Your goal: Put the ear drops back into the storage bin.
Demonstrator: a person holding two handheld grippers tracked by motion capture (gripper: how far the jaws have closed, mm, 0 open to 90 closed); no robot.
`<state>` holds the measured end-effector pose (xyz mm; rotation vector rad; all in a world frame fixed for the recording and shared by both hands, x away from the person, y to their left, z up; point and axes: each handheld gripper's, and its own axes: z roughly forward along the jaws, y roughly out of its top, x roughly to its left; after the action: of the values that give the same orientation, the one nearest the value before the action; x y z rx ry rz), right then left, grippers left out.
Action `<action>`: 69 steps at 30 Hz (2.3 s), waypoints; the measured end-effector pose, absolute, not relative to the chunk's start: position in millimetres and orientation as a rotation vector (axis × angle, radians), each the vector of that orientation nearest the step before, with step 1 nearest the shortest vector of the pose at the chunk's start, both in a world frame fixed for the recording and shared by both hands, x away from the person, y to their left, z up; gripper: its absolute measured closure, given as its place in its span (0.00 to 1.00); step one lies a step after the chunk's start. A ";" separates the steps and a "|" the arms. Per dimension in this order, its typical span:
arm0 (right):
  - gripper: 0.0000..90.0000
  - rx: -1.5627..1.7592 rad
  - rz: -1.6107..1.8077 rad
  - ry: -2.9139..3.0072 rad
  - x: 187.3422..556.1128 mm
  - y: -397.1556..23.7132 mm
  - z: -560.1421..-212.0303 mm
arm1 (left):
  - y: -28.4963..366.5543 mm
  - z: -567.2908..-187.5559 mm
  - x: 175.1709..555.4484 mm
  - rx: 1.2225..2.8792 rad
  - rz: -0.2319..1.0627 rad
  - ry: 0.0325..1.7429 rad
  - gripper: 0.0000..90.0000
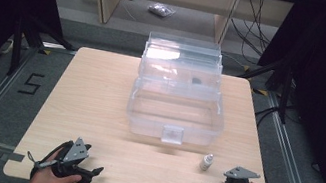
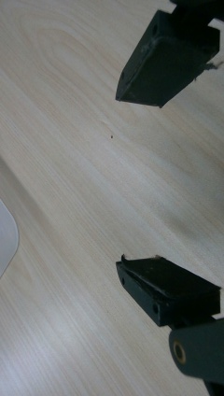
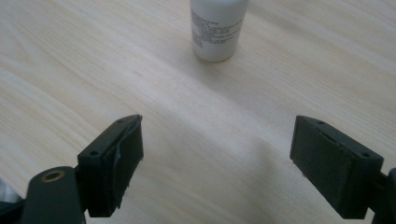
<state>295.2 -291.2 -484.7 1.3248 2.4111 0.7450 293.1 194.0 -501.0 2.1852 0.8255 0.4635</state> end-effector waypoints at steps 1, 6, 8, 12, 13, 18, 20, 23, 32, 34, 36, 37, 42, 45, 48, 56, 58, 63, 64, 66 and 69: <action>0.20 1.328 0.747 2.408 295.2 -290.2 -484.6 | 193.0 -501.6 292.3 2.164 0.453 0.831 0.17; 0.23 1.304 0.741 2.423 297.4 -290.0 -479.5 | 193.8 -501.5 292.8 2.182 0.472 0.831 0.17; 0.23 1.305 0.731 2.428 298.3 -289.6 -477.1 | 194.0 -501.5 293.3 2.183 0.476 0.827 0.17; 0.24 1.282 0.712 2.438 301.8 -288.6 -474.0 | 194.2 -501.5 293.2 2.186 0.475 0.828 0.17; 0.24 1.287 0.704 2.444 302.5 -287.8 -472.9 | 193.7 -501.7 292.9 2.175 0.471 0.834 0.17; 0.24 1.273 0.674 2.464 308.2 -284.9 -467.4 | 193.6 -502.0 292.7 2.177 0.461 0.834 0.17; 0.24 1.263 0.654 2.472 311.7 -283.4 -463.8 | 193.4 -502.1 292.9 2.172 0.464 0.838 0.17; 0.25 1.244 0.634 2.477 316.5 -279.8 -459.9 | 193.7 -502.1 292.9 2.172 0.462 0.836 0.17; 0.26 1.248 0.586 2.527 332.7 -271.0 -443.6 | 193.9 -502.1 292.9 2.172 0.461 0.837 0.17; 0.26 1.241 0.574 2.534 336.4 -269.3 -441.5 | 194.1 -502.0 293.0 2.170 0.463 0.837 0.17; 0.26 1.233 0.566 2.544 338.4 -268.1 -440.6 | 194.2 -502.1 292.9 2.170 0.462 0.838 0.17; 0.27 1.251 0.558 2.560 340.8 -264.2 -438.9 | 194.4 -502.1 293.0 2.171 0.463 0.837 0.17; 0.28 1.218 0.521 2.595 347.5 -259.9 -436.9 | 194.4 -502.3 293.1 2.171 0.468 0.840 0.17; 0.28 1.219 0.478 2.605 352.9 -256.6 -437.0 | 194.7 -501.6 293.2 2.171 0.473 0.839 0.17; 0.28 1.206 0.467 2.614 355.3 -254.9 -438.1 | 194.7 -501.8 293.4 2.173 0.471 0.837 0.17; 0.32 1.171 0.425 2.648 364.9 -247.3 -440.2 | 194.6 -501.4 293.1 2.170 0.474 0.836 0.17; 0.33 1.174 0.425 2.658 366.2 -246.2 -440.7 | 194.6 -501.5 293.1 2.171 0.474 0.836 0.17; 0.41 1.132 0.395 2.681 375.0 -241.9 -442.0 | 194.4 -501.4 293.2 2.170 0.473 0.834 0.17; 0.42 1.121 0.395 2.685 376.3 -241.3 -442.7 | 194.4 -501.2 293.2 2.167 0.473 0.835 0.17; 0.44 1.104 0.392 2.696 378.9 -240.5 -443.8 | 194.6 -501.3 292.9 2.171 0.471 0.833 0.17; 0.49 1.105 0.382 2.705 380.8 -239.2 -445.0 | 194.5 -501.3 293.4 2.169 0.474 0.835 0.17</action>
<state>380.8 -239.2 -445.0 1.1047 2.7046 0.3825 293.4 194.5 -501.3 2.1693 0.8347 0.4737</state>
